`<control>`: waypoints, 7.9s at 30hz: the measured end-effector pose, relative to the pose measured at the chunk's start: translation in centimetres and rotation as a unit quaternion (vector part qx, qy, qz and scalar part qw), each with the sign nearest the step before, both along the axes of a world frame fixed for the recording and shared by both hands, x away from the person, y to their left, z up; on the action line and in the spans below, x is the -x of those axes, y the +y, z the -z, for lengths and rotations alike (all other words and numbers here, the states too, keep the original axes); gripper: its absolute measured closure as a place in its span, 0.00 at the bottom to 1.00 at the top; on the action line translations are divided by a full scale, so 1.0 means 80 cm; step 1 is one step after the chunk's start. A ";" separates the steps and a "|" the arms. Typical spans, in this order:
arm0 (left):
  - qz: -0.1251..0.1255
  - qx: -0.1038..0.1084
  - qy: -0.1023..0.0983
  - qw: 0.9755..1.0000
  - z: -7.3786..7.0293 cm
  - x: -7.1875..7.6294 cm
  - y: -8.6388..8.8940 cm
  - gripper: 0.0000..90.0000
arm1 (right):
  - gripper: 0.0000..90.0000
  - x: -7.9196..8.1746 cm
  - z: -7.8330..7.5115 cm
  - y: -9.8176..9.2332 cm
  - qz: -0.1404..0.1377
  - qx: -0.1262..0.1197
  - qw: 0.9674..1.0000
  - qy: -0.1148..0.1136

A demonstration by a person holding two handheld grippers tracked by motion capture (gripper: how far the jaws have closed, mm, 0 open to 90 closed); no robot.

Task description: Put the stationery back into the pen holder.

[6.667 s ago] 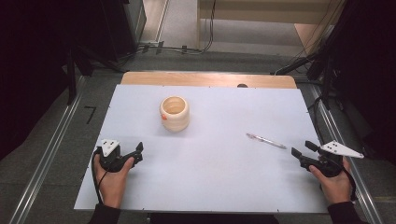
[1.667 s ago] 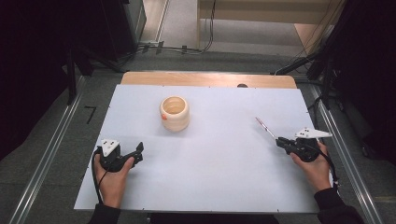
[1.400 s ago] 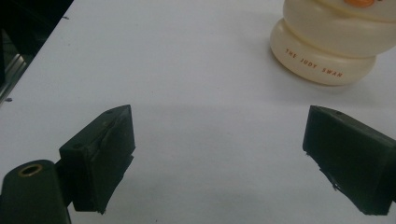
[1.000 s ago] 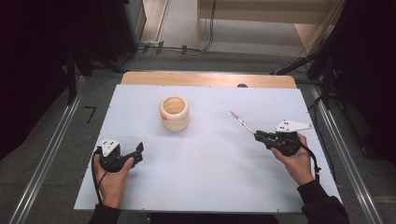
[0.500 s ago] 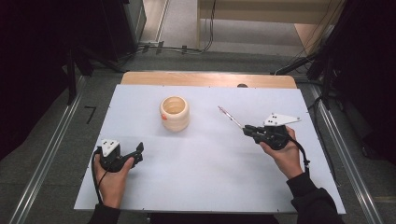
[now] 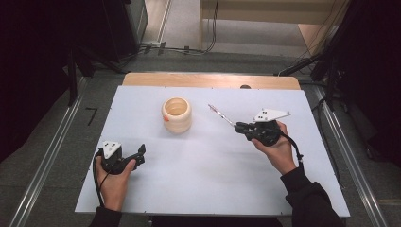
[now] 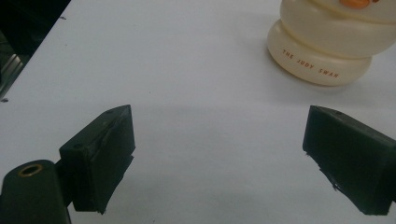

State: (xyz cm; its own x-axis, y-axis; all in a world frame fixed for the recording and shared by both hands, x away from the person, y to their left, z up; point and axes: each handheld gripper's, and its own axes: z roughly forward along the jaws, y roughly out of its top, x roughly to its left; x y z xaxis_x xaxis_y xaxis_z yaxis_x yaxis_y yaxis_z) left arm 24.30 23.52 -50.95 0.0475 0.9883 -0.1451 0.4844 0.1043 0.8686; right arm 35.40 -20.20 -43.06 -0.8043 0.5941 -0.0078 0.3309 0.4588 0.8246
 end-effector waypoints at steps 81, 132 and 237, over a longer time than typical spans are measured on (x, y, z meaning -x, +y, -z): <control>0.009 0.003 -0.002 1.000 0.000 -0.004 0.000 0.11 | 0.87 -0.042 -0.030 0.131 -0.051 0.027 0.998 -0.001; 0.010 0.006 -0.004 1.000 -0.001 -0.004 0.000 0.11 | 0.91 -0.061 -0.063 0.174 -0.052 0.027 0.998 -0.019; 0.013 0.000 0.000 1.000 0.000 -0.004 -0.004 0.11 | 0.26 -0.038 0.007 0.084 0.014 -0.026 0.999 0.037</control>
